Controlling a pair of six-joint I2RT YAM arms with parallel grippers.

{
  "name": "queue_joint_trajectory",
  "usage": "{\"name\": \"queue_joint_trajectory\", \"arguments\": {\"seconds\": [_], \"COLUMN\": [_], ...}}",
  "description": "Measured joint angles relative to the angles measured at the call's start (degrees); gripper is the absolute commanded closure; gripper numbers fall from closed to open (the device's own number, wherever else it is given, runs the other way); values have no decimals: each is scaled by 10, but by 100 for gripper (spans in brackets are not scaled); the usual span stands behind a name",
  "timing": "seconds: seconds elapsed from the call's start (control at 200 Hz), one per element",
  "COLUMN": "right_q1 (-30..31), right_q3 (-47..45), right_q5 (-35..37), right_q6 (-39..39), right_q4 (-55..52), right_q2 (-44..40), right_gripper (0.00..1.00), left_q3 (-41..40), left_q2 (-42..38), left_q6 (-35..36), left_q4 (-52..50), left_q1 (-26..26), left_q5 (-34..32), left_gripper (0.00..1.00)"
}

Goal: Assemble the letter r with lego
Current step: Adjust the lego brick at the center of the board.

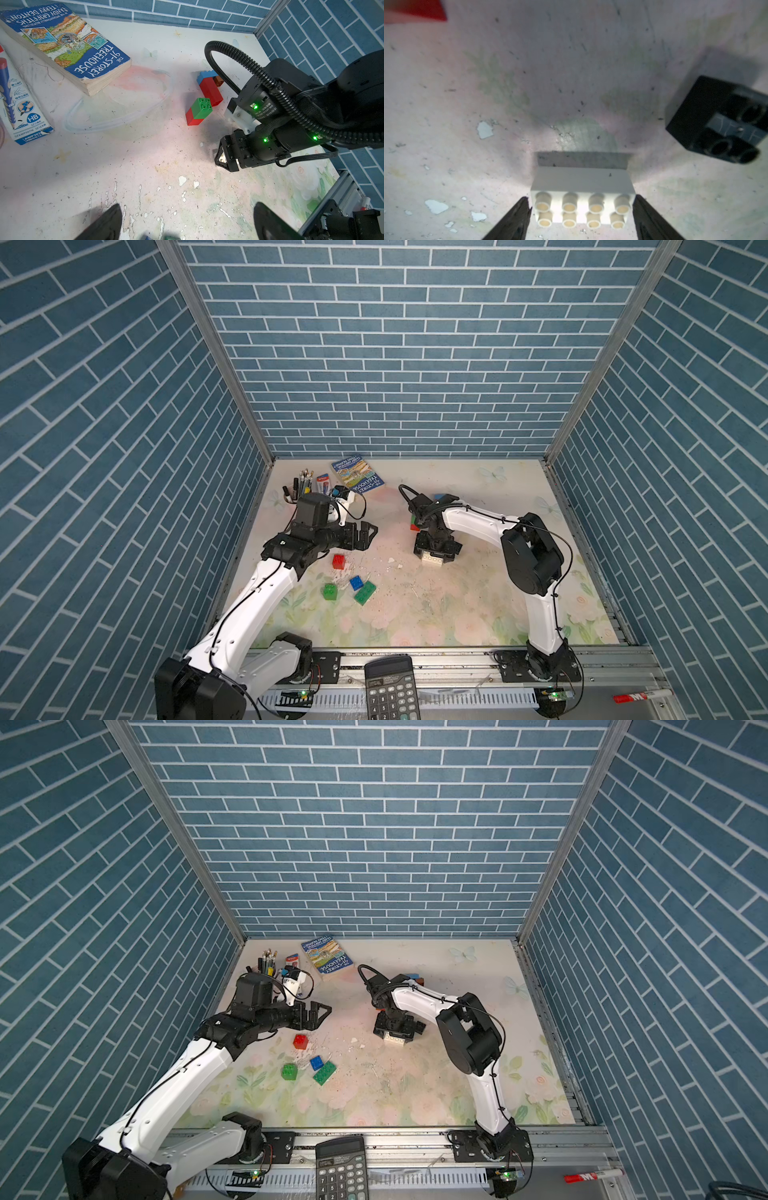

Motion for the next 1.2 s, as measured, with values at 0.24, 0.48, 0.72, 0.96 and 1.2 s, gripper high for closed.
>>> {"name": "queue_joint_trajectory", "arguments": {"seconds": [0.24,0.48,0.72,0.96,1.2], "right_q1": [0,0,0,-15,-66], "right_q3": [-5,-9,-9,-9,-9], "right_q5": [0,0,6,40,38], "right_q6": [0,3,3,2,-7], "right_q4": [8,12,8,-10,6], "right_q2": [2,2,0,-40,-59], "right_gripper": [29,58,73,75,75], "left_q3": [0,0,0,1,18], "left_q2": [0,0,0,11,35], "left_q6": [0,3,7,5,2], "left_q4": [-3,-9,-17,-6,11], "left_q1": [0,0,0,0,0], "left_q5": [0,-1,-3,-3,-3], "left_gripper": [1,0,0,0,0]}}
